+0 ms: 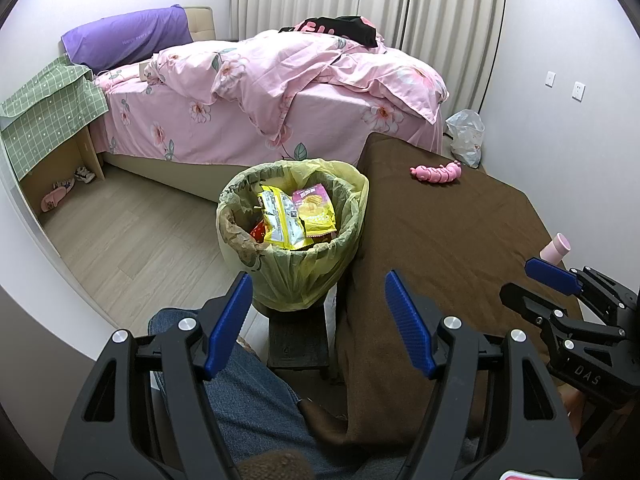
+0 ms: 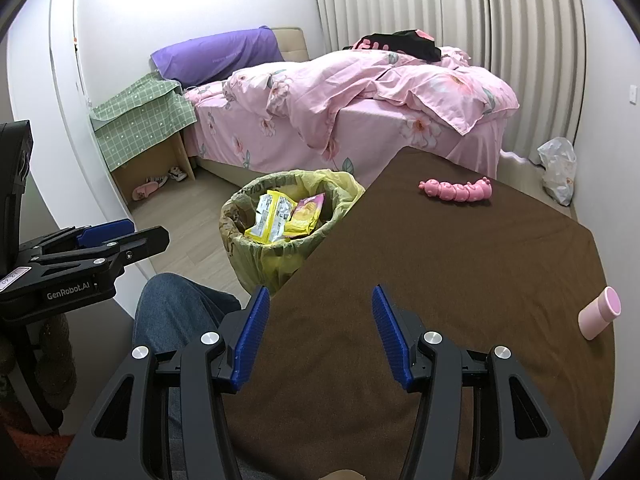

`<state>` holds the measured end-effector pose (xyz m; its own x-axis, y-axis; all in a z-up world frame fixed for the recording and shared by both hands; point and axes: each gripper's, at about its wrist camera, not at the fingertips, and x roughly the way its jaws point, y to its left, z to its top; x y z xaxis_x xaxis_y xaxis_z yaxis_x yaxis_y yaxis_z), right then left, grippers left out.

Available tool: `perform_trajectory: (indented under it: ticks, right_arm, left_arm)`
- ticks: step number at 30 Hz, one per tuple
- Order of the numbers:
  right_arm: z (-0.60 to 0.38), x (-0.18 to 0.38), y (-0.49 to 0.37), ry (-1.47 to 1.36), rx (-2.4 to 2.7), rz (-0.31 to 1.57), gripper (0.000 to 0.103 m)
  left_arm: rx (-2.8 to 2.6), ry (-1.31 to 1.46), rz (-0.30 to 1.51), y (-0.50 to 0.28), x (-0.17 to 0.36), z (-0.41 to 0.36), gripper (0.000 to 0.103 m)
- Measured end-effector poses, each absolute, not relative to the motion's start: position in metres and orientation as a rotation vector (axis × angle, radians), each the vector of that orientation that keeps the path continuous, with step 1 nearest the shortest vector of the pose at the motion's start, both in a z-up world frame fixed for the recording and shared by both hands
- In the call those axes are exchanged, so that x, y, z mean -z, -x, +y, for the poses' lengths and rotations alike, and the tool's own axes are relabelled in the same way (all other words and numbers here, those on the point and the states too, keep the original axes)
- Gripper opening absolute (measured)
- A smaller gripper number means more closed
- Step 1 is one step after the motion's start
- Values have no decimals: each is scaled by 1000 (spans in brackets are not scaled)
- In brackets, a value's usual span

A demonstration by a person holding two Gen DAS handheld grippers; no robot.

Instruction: Collect trash

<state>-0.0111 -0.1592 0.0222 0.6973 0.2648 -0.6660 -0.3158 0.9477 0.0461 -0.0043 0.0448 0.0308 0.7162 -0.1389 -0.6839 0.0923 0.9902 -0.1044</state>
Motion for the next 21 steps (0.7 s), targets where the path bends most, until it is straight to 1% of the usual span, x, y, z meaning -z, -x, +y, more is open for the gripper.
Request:
perform_trajectory:
  ticks: [21]
  right_arm:
    - [-158,-22,12,73,-326,734,51]
  left_arm:
    - [129,64,767,5,-29,46,65]
